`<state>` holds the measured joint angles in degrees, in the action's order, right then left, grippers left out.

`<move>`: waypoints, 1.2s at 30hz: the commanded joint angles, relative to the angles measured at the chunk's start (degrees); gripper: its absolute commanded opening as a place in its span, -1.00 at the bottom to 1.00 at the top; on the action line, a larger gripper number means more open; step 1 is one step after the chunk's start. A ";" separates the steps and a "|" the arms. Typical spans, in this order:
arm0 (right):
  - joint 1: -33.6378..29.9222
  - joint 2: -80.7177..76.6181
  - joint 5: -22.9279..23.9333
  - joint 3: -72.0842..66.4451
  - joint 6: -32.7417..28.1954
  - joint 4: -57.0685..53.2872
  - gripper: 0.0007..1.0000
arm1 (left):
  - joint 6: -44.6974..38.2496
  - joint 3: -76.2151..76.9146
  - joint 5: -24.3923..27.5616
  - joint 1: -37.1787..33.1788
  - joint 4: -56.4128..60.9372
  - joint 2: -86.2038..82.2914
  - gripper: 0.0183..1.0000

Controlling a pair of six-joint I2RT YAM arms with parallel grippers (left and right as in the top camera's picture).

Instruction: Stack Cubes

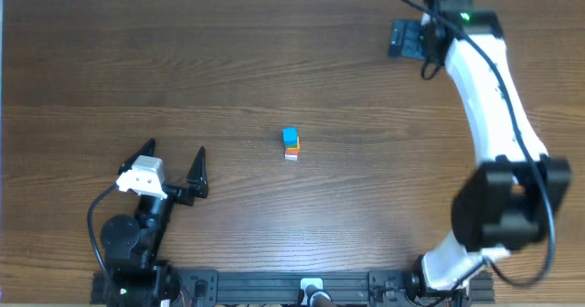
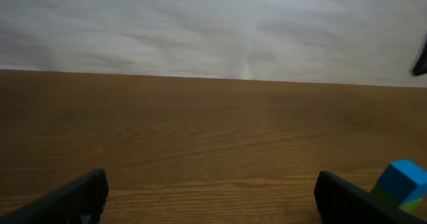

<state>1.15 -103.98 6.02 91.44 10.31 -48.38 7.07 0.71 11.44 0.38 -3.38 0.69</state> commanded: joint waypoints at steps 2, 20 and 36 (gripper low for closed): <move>0.68 18.32 0.87 -19.15 -5.11 12.55 0.99 | -0.46 -0.37 0.52 -0.28 0.15 -0.31 0.99; -8.09 79.14 -9.40 -73.18 -10.40 45.70 0.99 | -0.46 -0.37 0.52 -0.28 0.15 -0.31 0.99; -3.26 88.39 -13.09 -87.89 -8.00 54.82 0.98 | -0.46 -0.37 0.52 -0.28 0.15 -0.31 1.00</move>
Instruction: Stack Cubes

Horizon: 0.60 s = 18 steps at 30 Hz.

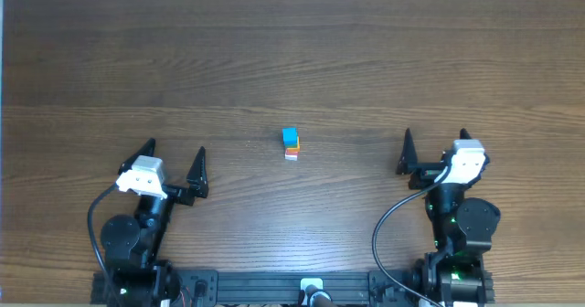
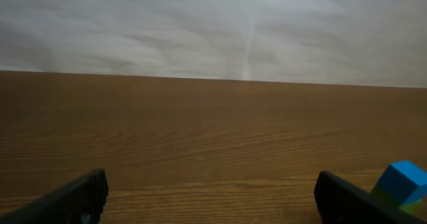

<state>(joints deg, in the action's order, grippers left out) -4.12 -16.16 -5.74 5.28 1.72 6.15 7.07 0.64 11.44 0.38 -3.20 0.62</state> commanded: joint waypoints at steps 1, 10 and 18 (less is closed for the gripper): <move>2.29 0.61 -1.33 -2.16 0.59 0.31 0.99 | -0.46 -0.31 0.52 -0.28 -0.02 -0.24 0.99; 2.34 6.03 -0.83 -5.03 0.59 -0.66 0.99 | -0.46 -0.31 0.52 -0.28 -0.02 -0.24 1.00; 2.71 9.22 -0.68 -5.01 0.61 -2.67 0.98 | -0.46 -0.31 0.52 -0.28 -0.02 -0.24 1.00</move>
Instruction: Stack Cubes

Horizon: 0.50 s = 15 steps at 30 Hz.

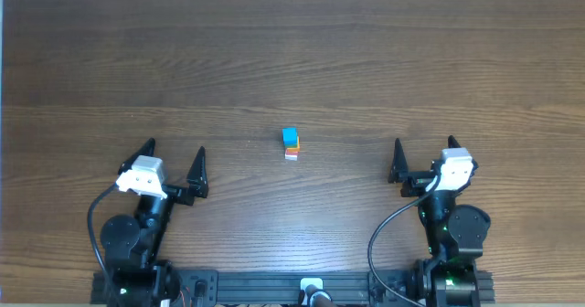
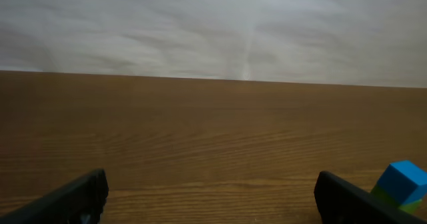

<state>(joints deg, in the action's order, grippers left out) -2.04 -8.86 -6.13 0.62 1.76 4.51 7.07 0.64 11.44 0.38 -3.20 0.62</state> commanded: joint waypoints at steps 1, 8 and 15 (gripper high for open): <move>0.66 3.72 -0.26 -0.35 0.55 -1.05 0.99 | -0.46 -0.31 0.52 -0.28 -0.02 -0.24 0.99; 0.63 8.57 -0.31 -0.35 0.57 -3.23 0.98 | -0.46 -0.31 0.52 -0.28 -0.02 -0.24 1.00; 0.66 8.59 -0.26 -0.33 1.18 -8.26 0.98 | -0.46 -0.31 0.52 -0.28 -0.02 -0.24 1.00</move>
